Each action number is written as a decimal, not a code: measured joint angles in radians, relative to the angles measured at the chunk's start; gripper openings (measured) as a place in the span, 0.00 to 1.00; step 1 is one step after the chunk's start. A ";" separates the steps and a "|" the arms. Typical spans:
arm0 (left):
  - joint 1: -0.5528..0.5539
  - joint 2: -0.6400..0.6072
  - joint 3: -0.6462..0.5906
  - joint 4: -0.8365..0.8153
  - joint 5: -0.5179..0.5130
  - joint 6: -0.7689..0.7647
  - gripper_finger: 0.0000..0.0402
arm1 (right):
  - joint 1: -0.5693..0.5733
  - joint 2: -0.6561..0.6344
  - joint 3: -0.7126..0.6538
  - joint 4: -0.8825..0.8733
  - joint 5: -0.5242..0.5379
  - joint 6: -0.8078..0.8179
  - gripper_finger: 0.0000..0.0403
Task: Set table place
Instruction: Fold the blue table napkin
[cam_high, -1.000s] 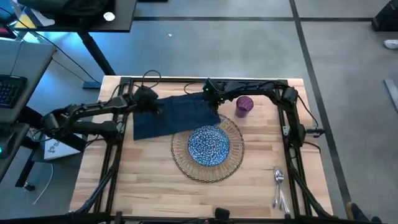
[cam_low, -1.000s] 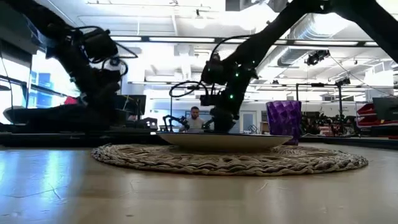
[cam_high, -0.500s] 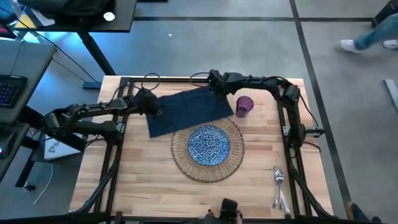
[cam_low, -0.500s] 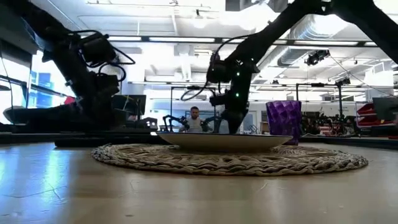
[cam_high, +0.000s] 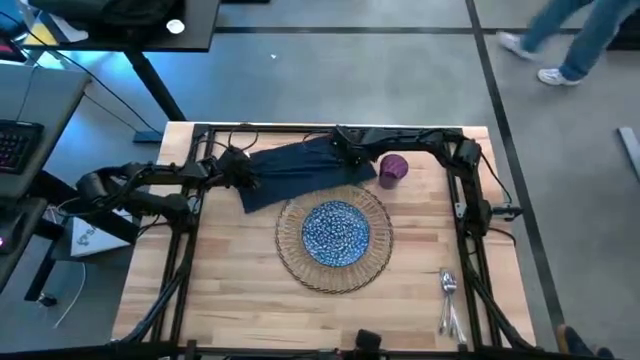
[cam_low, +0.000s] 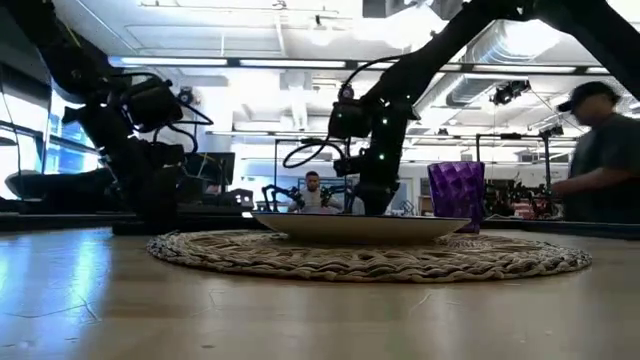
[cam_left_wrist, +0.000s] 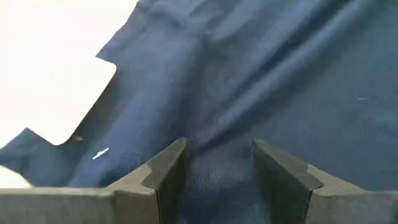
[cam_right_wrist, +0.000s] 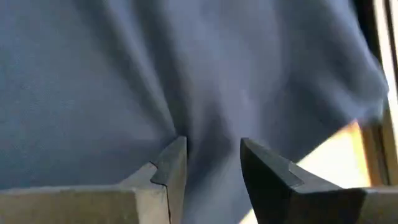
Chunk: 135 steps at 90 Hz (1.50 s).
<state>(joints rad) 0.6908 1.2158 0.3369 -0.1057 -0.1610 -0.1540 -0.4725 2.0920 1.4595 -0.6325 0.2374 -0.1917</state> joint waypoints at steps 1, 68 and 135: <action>0.005 -0.002 0.007 -0.009 -0.006 0.007 0.41 | 0.001 0.000 0.005 -0.002 -0.004 0.000 0.29; -0.299 0.062 -0.018 0.249 0.211 0.090 0.41 | 0.119 -0.080 -0.066 0.143 -0.211 0.027 0.29; -0.374 -0.201 -0.047 0.066 -0.079 -0.015 0.41 | 0.133 -0.031 -0.083 0.266 -0.073 0.000 0.29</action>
<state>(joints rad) 0.3169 1.0145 0.2895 -0.0398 -0.2396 -0.1692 -0.3390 2.0610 1.3762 -0.3664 0.1646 -0.1921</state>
